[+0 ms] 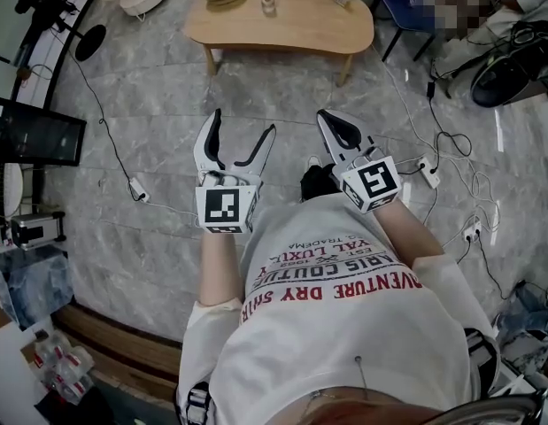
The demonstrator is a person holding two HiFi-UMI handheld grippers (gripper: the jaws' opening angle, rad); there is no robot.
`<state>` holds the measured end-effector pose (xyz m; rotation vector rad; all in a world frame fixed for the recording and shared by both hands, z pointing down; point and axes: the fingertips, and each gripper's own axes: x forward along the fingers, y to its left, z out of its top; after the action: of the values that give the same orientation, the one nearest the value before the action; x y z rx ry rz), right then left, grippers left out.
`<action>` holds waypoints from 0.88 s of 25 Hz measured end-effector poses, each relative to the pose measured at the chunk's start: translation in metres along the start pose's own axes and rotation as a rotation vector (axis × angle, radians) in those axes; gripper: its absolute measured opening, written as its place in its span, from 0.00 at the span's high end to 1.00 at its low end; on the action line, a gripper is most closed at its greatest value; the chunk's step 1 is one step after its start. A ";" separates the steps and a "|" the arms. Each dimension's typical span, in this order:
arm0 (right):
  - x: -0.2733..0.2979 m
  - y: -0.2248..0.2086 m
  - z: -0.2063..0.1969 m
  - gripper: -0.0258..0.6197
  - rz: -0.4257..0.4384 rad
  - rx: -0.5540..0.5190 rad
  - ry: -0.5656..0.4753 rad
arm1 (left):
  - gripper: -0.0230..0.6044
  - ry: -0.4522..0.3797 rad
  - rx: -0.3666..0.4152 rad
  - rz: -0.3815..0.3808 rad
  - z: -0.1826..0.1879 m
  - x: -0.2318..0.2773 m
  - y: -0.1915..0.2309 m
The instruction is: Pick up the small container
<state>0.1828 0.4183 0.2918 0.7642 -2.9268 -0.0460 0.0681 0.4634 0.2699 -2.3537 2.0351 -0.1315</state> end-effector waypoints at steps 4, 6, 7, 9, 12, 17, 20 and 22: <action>0.019 -0.016 -0.010 0.95 0.017 -0.002 0.031 | 0.34 0.020 -0.025 0.026 -0.009 0.017 0.013; 0.034 -0.029 -0.015 0.95 0.021 -0.005 0.041 | 0.34 0.030 -0.034 0.042 -0.014 0.031 0.025; 0.043 -0.035 -0.018 0.95 0.027 -0.001 0.043 | 0.34 0.036 -0.044 0.054 -0.017 0.038 0.032; 0.062 -0.047 -0.024 0.95 0.045 0.011 0.045 | 0.34 0.046 -0.074 0.079 -0.023 0.054 0.047; 0.096 -0.076 -0.029 0.95 0.064 0.025 0.049 | 0.34 0.047 -0.133 0.101 -0.028 0.089 0.071; 0.160 -0.146 -0.028 0.95 0.089 0.044 0.065 | 0.34 0.064 -0.166 0.134 -0.028 0.167 0.102; 0.202 -0.193 -0.027 0.95 0.103 0.051 0.072 | 0.34 0.094 -0.153 0.142 -0.032 0.224 0.120; 0.228 -0.223 -0.025 0.95 0.115 0.048 0.074 | 0.34 0.109 -0.157 0.149 -0.035 0.262 0.133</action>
<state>0.0963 0.1124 0.3279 0.5892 -2.9043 0.0613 -0.0287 0.1860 0.3067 -2.3159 2.3449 -0.1025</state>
